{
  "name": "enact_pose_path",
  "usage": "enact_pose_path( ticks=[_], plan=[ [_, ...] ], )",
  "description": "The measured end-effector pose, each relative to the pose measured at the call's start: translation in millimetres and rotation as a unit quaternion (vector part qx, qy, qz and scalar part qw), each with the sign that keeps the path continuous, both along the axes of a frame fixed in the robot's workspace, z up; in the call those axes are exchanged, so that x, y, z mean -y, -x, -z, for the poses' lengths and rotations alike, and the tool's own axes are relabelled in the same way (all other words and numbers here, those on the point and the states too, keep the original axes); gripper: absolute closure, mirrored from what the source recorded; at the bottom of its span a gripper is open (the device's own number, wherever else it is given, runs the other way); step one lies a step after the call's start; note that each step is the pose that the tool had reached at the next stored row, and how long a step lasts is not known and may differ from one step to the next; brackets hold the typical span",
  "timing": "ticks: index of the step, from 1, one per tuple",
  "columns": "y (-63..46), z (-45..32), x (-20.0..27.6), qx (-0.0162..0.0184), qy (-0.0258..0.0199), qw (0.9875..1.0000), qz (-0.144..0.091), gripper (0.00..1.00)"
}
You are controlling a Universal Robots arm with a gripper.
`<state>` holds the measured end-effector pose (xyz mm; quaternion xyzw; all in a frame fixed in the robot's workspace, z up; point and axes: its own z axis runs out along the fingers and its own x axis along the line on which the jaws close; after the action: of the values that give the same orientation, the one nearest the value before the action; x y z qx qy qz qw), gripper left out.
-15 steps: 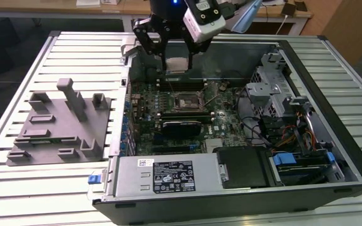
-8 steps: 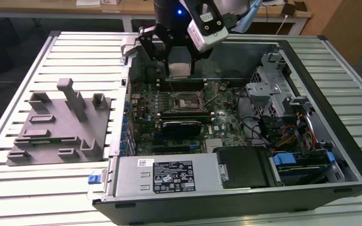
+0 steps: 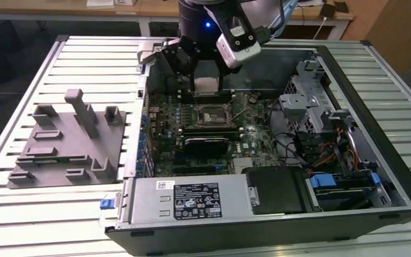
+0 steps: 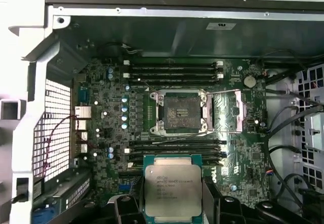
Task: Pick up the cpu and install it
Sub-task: 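Pick up the cpu and move it towards the insertion slot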
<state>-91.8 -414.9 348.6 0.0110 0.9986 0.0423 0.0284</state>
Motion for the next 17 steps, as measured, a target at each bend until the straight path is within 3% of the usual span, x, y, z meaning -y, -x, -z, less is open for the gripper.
enact_pose_path(
  ticks=[8,12,17],
  plan=[
    [-5.5,14.5,-2.4,-0.0015,0.0001,1.0,0.004,0.46],
    [-7.4,21.7,-8.0,-0.0031,0.0,1.0,0.004,0.46],
    [-8.7,30.9,-19.5,-0.0048,0.0,1.0,0.004,0.46]
  ],
)
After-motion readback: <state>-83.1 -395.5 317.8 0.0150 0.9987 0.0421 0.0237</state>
